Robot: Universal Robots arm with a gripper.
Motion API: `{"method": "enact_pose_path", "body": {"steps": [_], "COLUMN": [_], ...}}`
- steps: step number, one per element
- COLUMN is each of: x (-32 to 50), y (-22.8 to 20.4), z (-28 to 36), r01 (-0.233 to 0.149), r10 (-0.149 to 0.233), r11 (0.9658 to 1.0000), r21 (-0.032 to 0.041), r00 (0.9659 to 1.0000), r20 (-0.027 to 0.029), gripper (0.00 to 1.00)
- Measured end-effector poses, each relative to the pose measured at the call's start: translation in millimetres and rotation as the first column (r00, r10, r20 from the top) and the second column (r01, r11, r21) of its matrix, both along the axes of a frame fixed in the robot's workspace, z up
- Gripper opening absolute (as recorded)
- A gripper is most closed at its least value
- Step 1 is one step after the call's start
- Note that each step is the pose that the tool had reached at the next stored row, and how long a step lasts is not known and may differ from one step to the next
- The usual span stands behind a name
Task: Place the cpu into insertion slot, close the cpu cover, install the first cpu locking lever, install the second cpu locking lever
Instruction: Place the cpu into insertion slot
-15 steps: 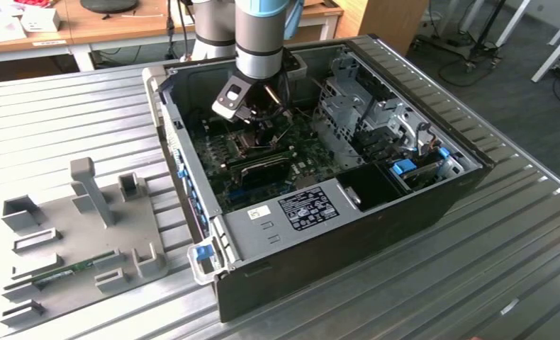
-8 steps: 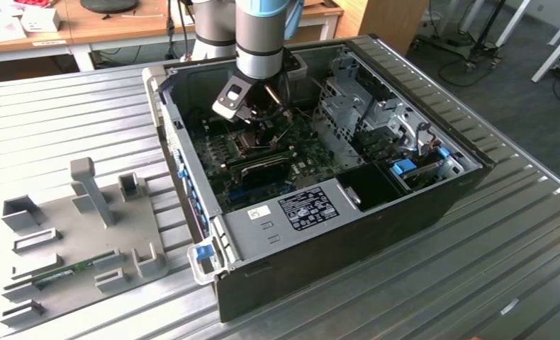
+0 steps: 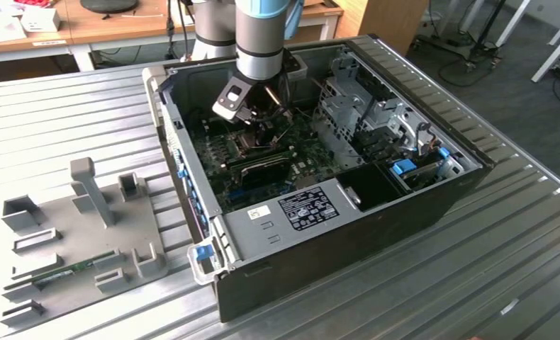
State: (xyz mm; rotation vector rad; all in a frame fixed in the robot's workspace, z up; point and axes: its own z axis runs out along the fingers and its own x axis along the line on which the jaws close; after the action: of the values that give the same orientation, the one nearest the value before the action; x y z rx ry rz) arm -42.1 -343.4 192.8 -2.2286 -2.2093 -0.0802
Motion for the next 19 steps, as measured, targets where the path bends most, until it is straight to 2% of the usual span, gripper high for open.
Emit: {"method": "enact_pose_path", "body": {"steps": [19], "x": [0.0], "y": [0.0], "z": [-2.6], "r01": [0.0], "r10": [0.0], "r11": [1.0], "r21": [0.0003], "r00": [1.0], "r20": [0.0002], "gripper": [0.54]}}
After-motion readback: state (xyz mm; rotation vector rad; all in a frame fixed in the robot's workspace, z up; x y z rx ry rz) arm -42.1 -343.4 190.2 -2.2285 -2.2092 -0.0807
